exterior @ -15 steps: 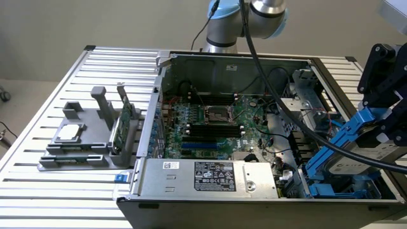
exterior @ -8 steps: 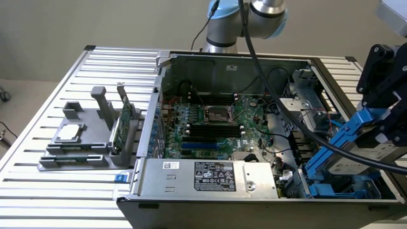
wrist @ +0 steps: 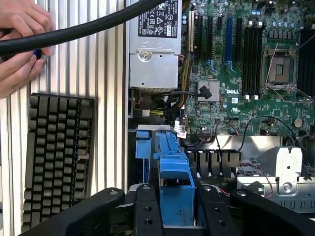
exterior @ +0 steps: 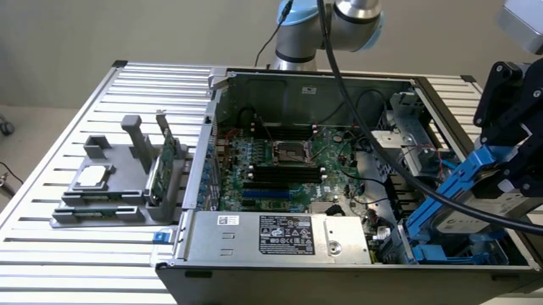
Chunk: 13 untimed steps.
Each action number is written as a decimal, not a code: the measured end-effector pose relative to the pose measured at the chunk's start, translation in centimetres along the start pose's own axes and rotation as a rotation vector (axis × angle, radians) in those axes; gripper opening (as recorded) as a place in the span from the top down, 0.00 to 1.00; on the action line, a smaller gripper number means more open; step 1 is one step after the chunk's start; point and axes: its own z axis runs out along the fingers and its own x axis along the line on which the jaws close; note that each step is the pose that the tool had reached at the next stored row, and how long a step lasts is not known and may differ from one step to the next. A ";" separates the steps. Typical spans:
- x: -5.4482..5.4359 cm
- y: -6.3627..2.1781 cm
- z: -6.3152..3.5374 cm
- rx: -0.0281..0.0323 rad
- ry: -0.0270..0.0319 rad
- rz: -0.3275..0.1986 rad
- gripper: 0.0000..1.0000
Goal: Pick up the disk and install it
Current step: 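Pick up the disk, then insert the disk into the insertion slot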
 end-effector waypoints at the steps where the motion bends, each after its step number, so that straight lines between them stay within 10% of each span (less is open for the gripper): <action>1: 0.0 0.01 0.04 0.0000 0.0000 0.000 0.67; 13: 0.0 0.00 0.49 0.0000 -0.0001 0.000 0.67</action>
